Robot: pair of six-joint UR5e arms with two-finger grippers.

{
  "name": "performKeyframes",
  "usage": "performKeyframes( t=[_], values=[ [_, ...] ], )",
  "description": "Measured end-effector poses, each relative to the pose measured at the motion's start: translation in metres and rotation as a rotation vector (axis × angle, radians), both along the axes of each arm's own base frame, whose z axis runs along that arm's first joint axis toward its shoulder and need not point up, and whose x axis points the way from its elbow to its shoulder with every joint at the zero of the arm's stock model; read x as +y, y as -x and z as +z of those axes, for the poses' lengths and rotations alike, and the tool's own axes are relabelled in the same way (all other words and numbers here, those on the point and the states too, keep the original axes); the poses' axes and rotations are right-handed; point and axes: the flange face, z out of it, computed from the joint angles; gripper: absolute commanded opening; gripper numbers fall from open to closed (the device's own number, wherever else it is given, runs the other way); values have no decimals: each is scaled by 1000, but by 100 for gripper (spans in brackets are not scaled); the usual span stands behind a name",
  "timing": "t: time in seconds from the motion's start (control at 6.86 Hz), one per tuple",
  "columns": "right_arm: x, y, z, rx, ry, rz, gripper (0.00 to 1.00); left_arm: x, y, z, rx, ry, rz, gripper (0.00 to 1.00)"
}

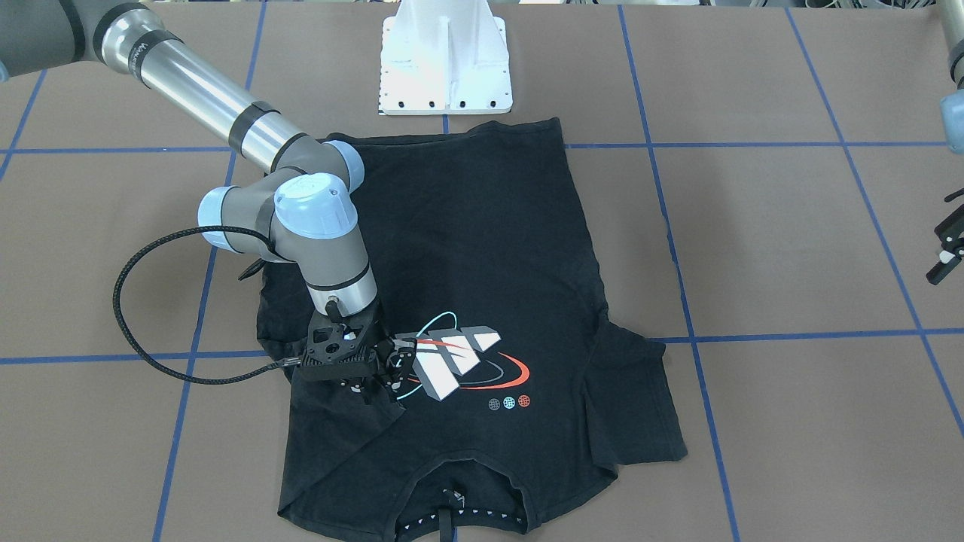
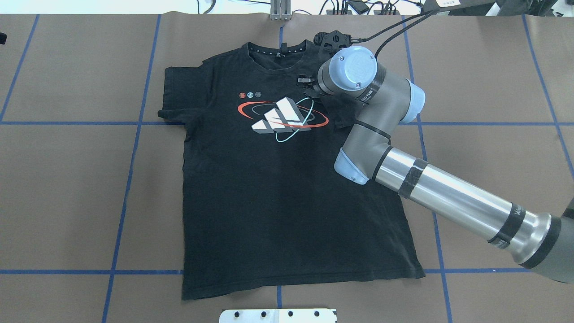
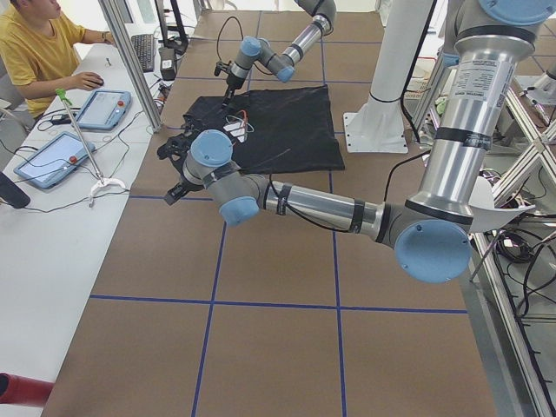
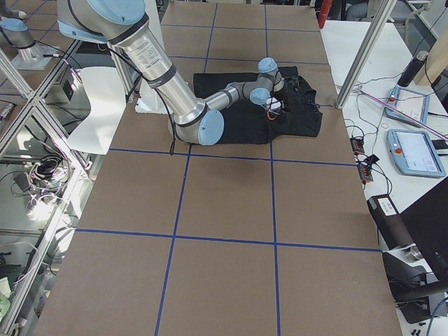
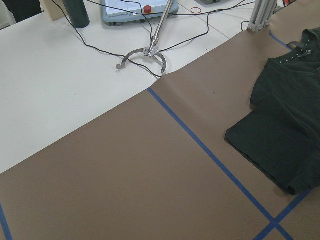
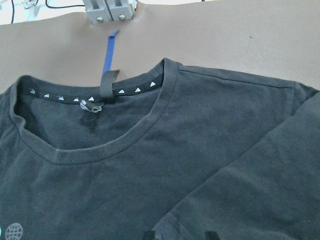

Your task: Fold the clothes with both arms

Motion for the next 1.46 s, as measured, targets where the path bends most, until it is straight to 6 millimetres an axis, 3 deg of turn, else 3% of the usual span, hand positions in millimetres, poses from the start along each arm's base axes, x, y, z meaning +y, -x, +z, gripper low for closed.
performKeyframes(
  t=[0.15,0.29,0.58,0.73,0.87,1.17,1.46],
  values=[
    [-6,-21,-5,12,34,-19,100,-6,-2,-8,10,5,-10,100],
    [-11,-57,-9,38,66,-53,100,-13,-15,-19,35,37,-24,100],
    [-8,-155,12,76,60,-145,100,-33,-83,-42,96,169,-122,100],
    [-7,-197,30,80,50,-181,100,-47,-126,-49,126,244,-193,99],
    [-6,-228,52,95,36,-214,100,-64,-166,-52,140,299,-250,99],
    [-5,-255,81,119,23,-249,100,-92,-237,-34,158,351,-355,99],
    [-4,-259,90,126,28,-254,100,-104,-310,-16,171,382,-446,99]
  ],
)
